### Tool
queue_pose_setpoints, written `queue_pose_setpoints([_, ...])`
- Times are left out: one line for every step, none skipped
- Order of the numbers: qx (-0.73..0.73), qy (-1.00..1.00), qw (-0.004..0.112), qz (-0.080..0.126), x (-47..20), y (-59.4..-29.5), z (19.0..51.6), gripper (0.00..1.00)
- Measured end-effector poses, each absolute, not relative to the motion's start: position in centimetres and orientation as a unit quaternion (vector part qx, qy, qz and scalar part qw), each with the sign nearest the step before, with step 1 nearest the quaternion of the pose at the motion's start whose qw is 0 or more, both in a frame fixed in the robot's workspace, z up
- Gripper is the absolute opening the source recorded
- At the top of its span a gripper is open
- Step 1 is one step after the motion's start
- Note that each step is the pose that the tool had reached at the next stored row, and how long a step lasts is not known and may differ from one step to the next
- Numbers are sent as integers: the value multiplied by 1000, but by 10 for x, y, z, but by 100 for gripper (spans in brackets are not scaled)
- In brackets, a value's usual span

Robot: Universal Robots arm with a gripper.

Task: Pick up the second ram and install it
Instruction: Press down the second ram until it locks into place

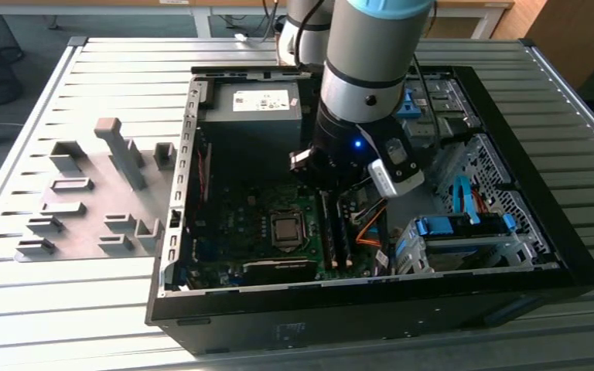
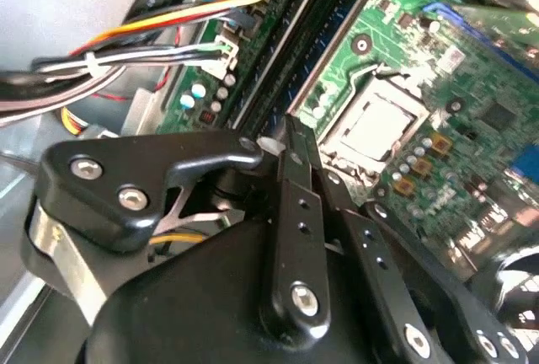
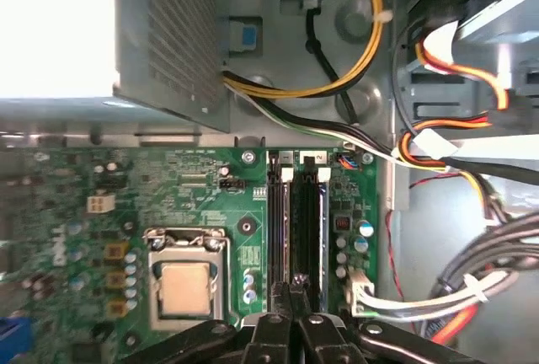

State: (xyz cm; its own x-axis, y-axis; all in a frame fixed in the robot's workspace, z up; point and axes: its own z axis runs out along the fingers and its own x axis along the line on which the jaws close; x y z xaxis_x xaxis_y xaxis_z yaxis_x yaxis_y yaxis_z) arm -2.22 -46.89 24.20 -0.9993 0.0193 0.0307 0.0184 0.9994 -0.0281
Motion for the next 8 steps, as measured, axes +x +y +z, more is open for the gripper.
queue_pose_setpoints([-9,-1000,16,14,-22,-469,244,13])
queue_pose_setpoints([-9,-1000,15,14,-22,-469,244,13])
queue_pose_setpoints([-9,-1000,15,14,-22,-469,244,13])
queue_pose_setpoints([-9,-1000,15,14,-22,-469,244,13])
queue_pose_setpoints([-9,-1000,15,14,-22,-469,244,13])
queue_pose_setpoints([-9,-1000,15,14,-22,-469,244,13])
queue_pose_setpoints([-9,-1000,15,14,-22,-469,244,13])
queue_pose_setpoints([-9,-1000,15,14,-22,-469,244,13])
